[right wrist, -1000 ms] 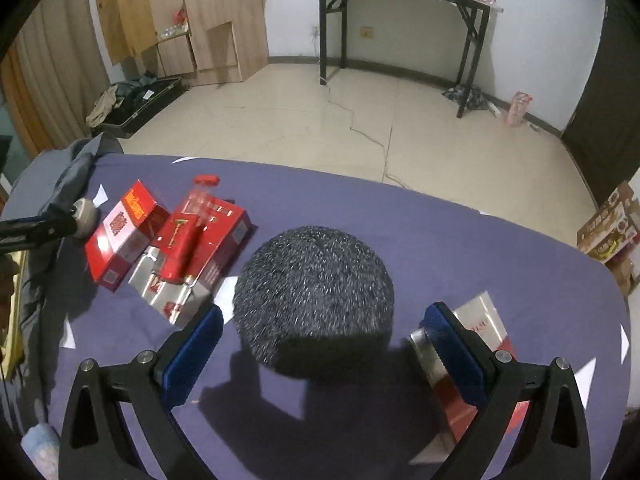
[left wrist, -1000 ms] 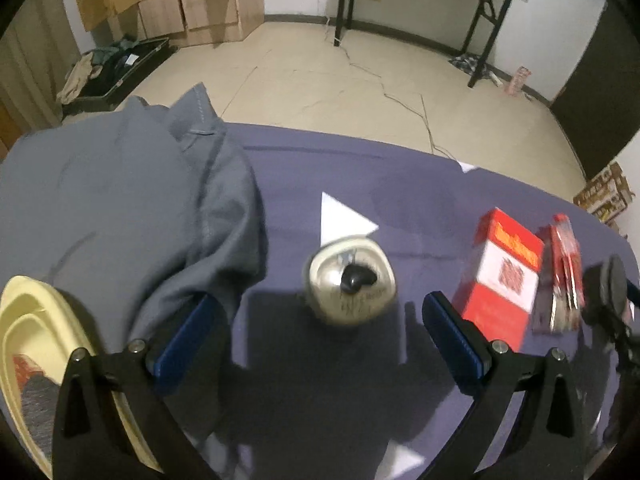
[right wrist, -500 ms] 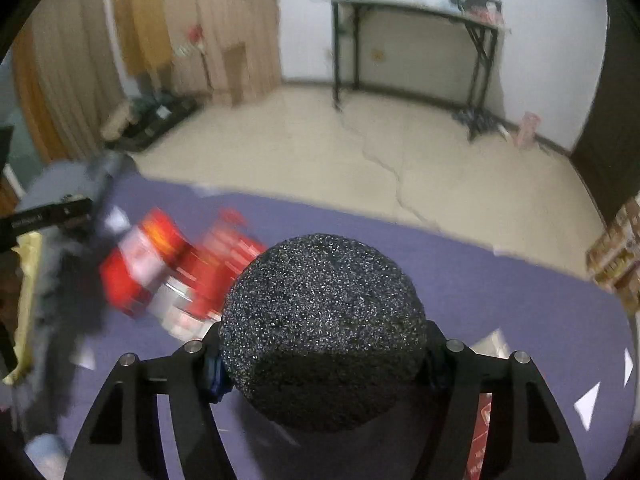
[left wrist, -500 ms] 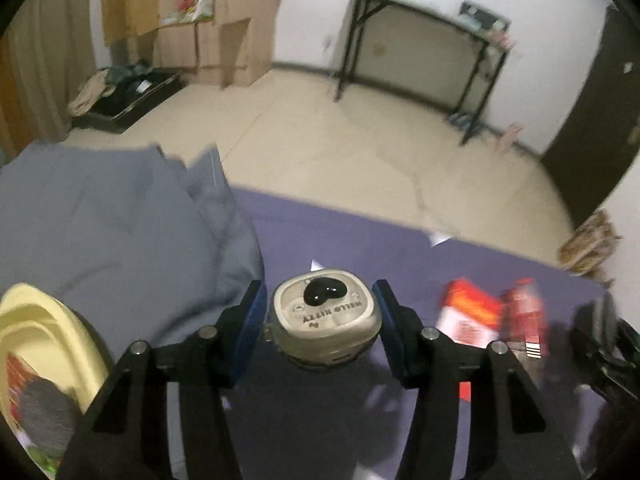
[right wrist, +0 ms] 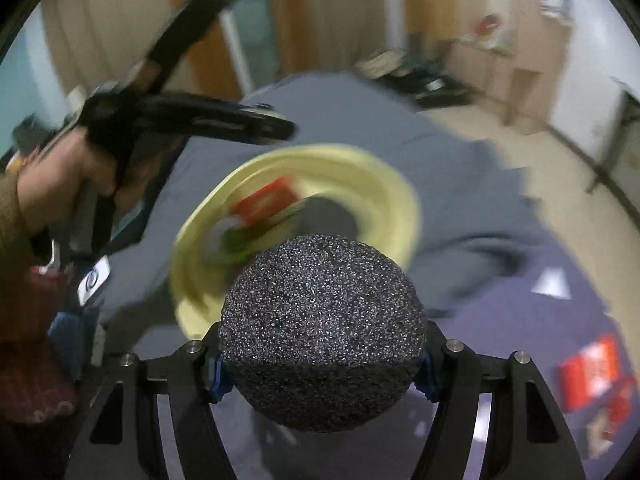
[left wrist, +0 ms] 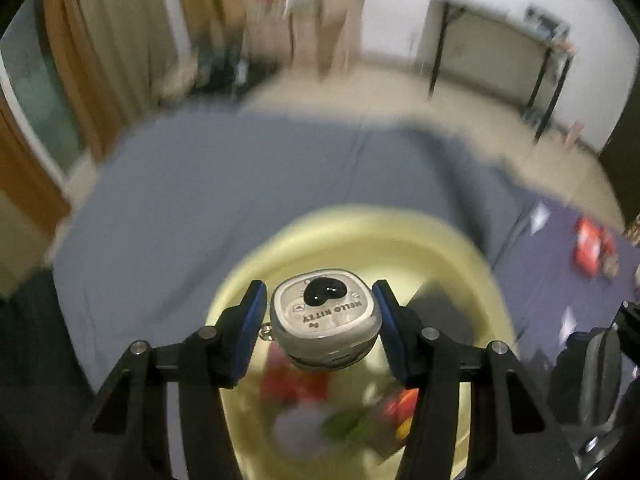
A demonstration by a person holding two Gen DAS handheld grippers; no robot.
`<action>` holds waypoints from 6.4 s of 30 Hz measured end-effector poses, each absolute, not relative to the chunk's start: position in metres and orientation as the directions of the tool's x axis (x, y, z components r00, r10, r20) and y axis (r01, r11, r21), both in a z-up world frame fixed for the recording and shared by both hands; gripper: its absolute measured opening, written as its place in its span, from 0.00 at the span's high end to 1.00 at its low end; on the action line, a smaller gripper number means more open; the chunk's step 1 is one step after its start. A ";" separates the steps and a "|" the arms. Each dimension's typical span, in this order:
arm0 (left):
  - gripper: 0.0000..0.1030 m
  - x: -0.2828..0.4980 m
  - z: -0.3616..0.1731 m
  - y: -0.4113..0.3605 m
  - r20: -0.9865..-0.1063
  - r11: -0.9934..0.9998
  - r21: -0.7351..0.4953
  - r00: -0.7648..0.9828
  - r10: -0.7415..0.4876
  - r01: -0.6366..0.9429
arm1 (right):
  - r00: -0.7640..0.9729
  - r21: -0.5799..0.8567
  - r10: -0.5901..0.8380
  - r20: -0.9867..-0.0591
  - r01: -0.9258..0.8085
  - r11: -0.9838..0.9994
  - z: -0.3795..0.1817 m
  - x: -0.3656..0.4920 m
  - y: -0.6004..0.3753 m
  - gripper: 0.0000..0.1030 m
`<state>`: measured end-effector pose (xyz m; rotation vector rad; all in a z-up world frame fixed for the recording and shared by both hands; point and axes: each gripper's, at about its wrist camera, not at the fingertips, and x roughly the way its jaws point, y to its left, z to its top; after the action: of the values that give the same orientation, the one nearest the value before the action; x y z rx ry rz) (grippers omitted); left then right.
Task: Organize rigid objects
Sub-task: 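Drop the foam cylinder and tin into the yellow basin, then grasp the red lighter with the right tool while the left grasps the Double Happiness pack, then release the lighter and Double Happiness pack into the yellow basin, then grasp the red-silver pack with the right tool while the left grasps another pack, then place both red-silver packs into the yellow basin, then grip the yellow basin rim with both tools and lift it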
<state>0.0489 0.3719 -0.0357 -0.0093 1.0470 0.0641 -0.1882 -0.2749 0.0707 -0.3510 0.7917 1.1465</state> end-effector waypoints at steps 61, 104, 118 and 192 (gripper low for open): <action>0.43 0.125 -0.088 -0.013 -0.889 0.842 -0.099 0.332 -0.314 0.530 | 0.541 0.170 0.337 -0.771 -0.335 0.927 0.012 0.007 -0.580 0.79; 0.38 0.053 -0.086 0.371 -0.940 0.999 -0.034 0.341 -0.020 -0.036 | 0.131 0.329 0.625 -0.769 -0.758 0.563 0.026 -0.135 -0.212 0.84; 0.00 0.065 0.023 0.229 -0.839 0.957 -0.185 0.472 -0.271 0.221 | 0.397 0.312 0.652 -0.646 -0.643 0.700 0.081 -0.096 -0.355 0.00; 0.01 -0.025 -0.079 0.340 -0.827 0.996 -0.086 0.559 -0.050 -0.038 | 0.160 0.232 0.647 -0.745 -0.848 0.477 0.041 -0.044 -0.132 0.13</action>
<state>-0.0253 0.3404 -0.0794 -0.0978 0.9777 -0.0068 -0.0435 -0.1324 0.0410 -0.2629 0.9080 1.0853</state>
